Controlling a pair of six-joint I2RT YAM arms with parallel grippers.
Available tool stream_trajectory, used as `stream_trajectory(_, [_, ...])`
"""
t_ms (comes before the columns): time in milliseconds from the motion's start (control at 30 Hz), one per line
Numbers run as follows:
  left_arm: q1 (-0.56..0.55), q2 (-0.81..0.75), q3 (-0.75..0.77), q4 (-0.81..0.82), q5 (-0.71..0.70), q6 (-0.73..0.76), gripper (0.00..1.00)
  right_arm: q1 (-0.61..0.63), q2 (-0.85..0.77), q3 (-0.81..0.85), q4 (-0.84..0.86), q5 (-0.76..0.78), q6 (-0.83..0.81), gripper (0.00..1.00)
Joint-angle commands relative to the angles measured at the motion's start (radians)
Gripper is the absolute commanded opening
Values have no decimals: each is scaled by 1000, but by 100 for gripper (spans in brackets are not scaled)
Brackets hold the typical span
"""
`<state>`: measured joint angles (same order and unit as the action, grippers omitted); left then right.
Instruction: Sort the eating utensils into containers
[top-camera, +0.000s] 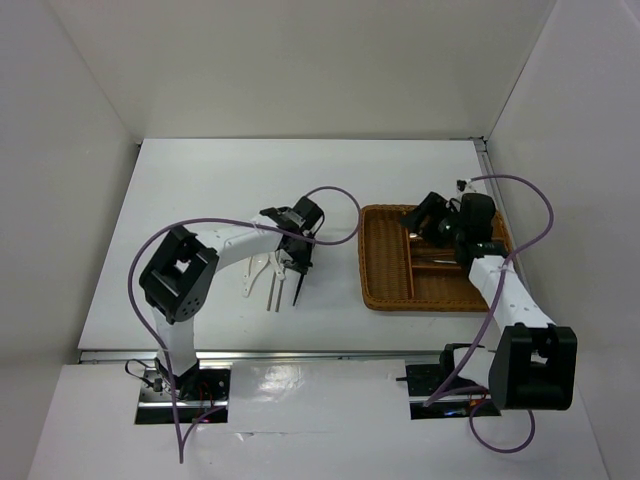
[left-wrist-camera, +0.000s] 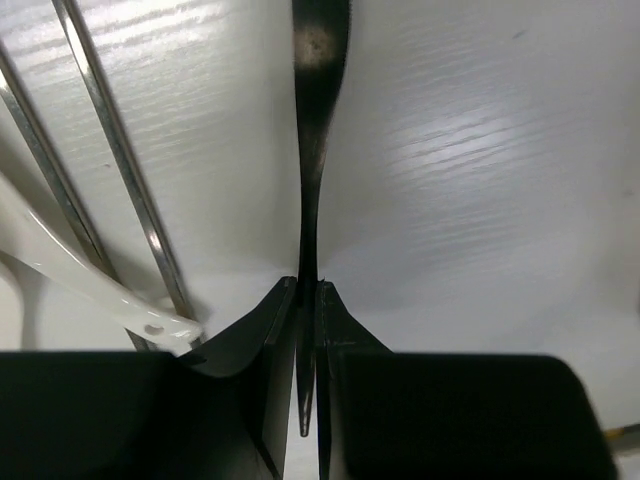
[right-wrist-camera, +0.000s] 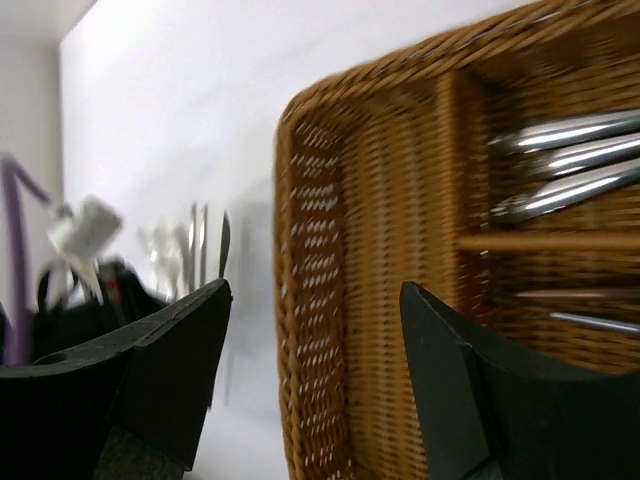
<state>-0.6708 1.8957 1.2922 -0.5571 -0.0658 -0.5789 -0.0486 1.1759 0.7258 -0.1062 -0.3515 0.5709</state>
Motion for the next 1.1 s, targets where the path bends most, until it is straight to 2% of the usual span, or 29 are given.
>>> stream_trajectory(0, [14, -99, 90, 31, 37, -93, 11, 18, -39, -29, 142, -243, -86, 76])
stream_trajectory(200, [14, -219, 82, 207, 118, -182, 12, 203, -96, -60, 177, -195, -77, 78])
stream_trajectory(400, [14, -219, 116, 253, 164, -252, 12, 421, -62, -5, 168, -57, -106, 81])
stream_trajectory(500, [14, -219, 116, 284, 179, -276, 12, 487, -26, 7, 168, -12, -115, 86])
stream_trajectory(833, [14, -259, 88, 316, 237, -309, 12, 581, 60, 58, 197, 135, -115, 87])
stream_trajectory(900, [14, -270, 70, 329, 248, -309, 12, 581, 86, 58, 209, 158, -105, 84])
stream_trajectory(967, [14, -282, 61, 341, 248, -309, 12, 581, 105, 79, 221, 183, -105, 76])
stream_trajectory(1033, [14, -282, 52, 341, 248, -318, 12, 581, 135, 98, 221, 183, -105, 63])
stream_trajectory(1067, [14, -291, 52, 341, 259, -318, 14, 581, 146, 113, 212, 183, -105, 52])
